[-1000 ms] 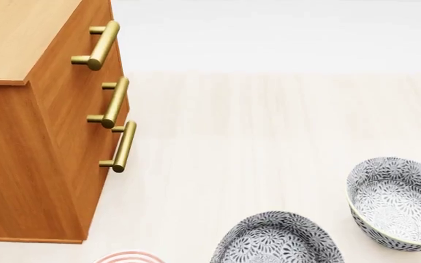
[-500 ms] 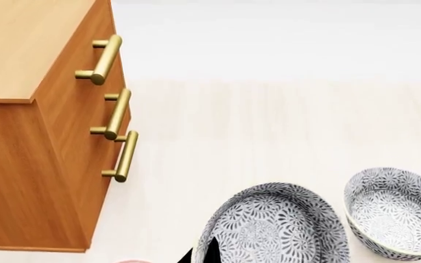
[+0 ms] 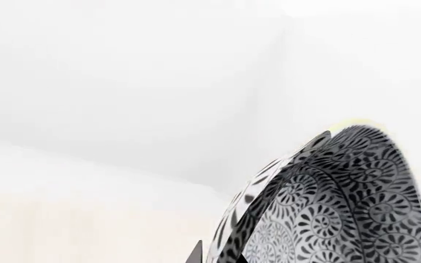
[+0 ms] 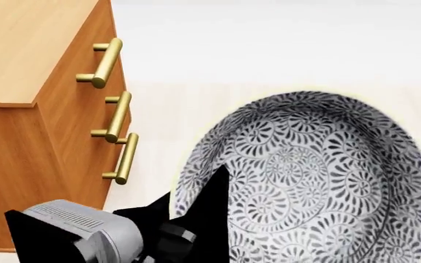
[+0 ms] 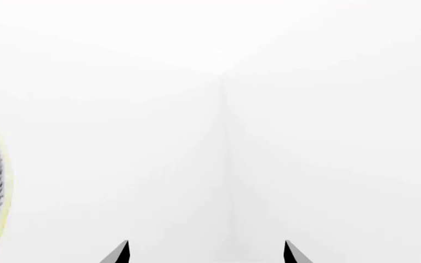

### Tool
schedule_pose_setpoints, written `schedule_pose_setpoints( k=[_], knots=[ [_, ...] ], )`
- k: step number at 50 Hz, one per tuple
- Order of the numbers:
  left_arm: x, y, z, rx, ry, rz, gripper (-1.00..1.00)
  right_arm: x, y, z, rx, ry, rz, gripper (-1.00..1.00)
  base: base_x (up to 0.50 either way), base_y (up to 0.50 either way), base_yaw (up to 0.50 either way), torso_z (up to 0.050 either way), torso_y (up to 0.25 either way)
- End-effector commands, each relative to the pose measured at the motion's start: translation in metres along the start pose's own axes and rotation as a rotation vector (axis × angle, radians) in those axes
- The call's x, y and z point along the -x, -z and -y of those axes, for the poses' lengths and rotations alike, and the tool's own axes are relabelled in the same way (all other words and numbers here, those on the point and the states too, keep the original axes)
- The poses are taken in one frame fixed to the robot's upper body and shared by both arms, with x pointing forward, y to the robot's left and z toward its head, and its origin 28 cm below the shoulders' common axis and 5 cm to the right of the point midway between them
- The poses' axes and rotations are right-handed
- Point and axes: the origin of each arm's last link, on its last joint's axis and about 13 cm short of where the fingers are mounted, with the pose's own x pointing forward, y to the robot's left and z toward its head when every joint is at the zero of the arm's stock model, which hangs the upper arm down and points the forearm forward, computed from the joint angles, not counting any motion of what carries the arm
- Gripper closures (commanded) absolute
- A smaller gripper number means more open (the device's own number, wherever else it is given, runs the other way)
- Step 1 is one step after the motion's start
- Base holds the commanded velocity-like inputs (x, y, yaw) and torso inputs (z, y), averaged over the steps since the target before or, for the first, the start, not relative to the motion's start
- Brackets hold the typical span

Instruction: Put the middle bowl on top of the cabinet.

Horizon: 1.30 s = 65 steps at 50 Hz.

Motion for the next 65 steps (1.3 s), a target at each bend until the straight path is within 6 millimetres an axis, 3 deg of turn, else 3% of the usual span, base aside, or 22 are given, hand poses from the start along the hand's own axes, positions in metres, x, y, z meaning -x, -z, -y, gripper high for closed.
schedule_pose_setpoints(
  k=[1, 12, 24, 33, 45, 54, 65],
  knots=[
    [0.018, -0.079, 0.021, -0.007, 0.172, 0.061, 1.0, -0.001, -0.002, -0.014, 0.0, 0.003, 0.002, -1.0, 0.0, 0.0, 0.0, 0.0, 0.0],
    [0.023, -0.116, 0.043, -0.145, 0.082, -0.083, 1.0, -0.003, -0.003, -0.023, -0.006, 0.006, 0.0, -1.0, 0.0, 0.0, 0.0, 0.0, 0.0],
    [-0.024, -0.182, 0.047, -0.063, -0.203, -0.137, 1.0, -0.006, -0.003, -0.025, -0.009, 0.008, -0.002, -1.0, 0.0, 0.0, 0.0, 0.0, 0.0],
    [-0.081, -0.219, 0.023, 0.106, -0.501, -0.214, 1.0, -0.006, -0.004, -0.024, -0.01, 0.008, -0.001, -1.0, 0.0, 0.0, 0.0, 0.0, 0.0],
    [-0.131, -0.239, -0.021, 0.282, -0.777, -0.247, 1.0, -0.005, -0.005, -0.023, -0.009, 0.012, 0.002, -1.0, 0.0, 0.0, 0.0, 0.0, 0.0],
    [-0.154, -0.244, -0.05, 0.331, -0.946, -0.283, 1.0, -0.005, -0.005, -0.022, -0.008, 0.013, 0.001, -1.0, 0.0, 0.0, 0.0, 0.0, 0.0],
    [-0.164, -0.258, -0.078, 0.474, -1.058, -0.277, 1.0, -0.006, -0.003, -0.022, -0.008, 0.012, 0.0, -1.0, 0.0, 0.0, 0.0, 0.0, 0.0]
  ],
)
